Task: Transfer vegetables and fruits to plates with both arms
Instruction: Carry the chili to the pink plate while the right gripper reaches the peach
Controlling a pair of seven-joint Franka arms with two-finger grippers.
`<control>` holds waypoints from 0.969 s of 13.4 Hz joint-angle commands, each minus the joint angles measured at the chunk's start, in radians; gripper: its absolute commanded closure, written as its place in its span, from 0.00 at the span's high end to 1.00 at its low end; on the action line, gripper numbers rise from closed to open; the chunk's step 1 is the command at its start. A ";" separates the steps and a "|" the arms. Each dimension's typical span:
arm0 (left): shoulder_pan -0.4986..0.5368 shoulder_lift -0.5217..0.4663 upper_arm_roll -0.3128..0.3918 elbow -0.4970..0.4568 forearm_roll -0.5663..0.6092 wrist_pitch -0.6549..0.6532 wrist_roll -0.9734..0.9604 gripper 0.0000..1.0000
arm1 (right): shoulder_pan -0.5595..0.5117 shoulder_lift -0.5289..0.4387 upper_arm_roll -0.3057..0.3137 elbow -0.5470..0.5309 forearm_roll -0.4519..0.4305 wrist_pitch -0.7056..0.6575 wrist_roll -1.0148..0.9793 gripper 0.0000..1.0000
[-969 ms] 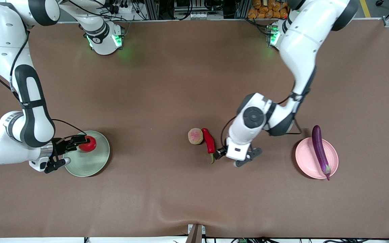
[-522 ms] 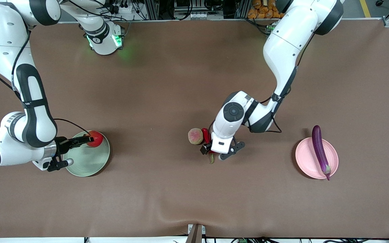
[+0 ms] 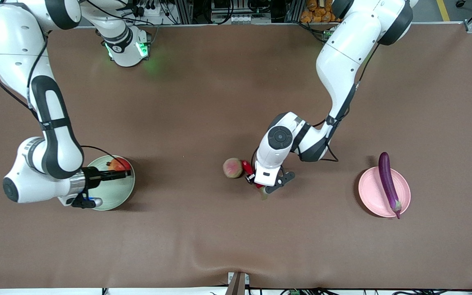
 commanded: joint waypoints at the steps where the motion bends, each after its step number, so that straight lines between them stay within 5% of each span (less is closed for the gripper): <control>1: 0.041 -0.046 0.004 0.002 0.027 -0.022 -0.004 0.00 | 0.054 -0.005 -0.004 0.006 0.133 -0.004 0.186 1.00; 8: 0.272 -0.149 -0.010 0.007 0.022 -0.134 0.296 0.00 | 0.235 0.004 -0.006 -0.002 0.317 0.158 0.629 1.00; 10: 0.366 -0.149 -0.012 0.004 0.016 -0.136 0.483 0.00 | 0.308 0.002 -0.009 -0.005 0.296 0.212 0.653 1.00; 13: 0.484 -0.144 -0.010 0.010 0.016 -0.136 0.730 0.00 | 0.433 0.001 -0.013 0.000 0.140 0.382 0.663 1.00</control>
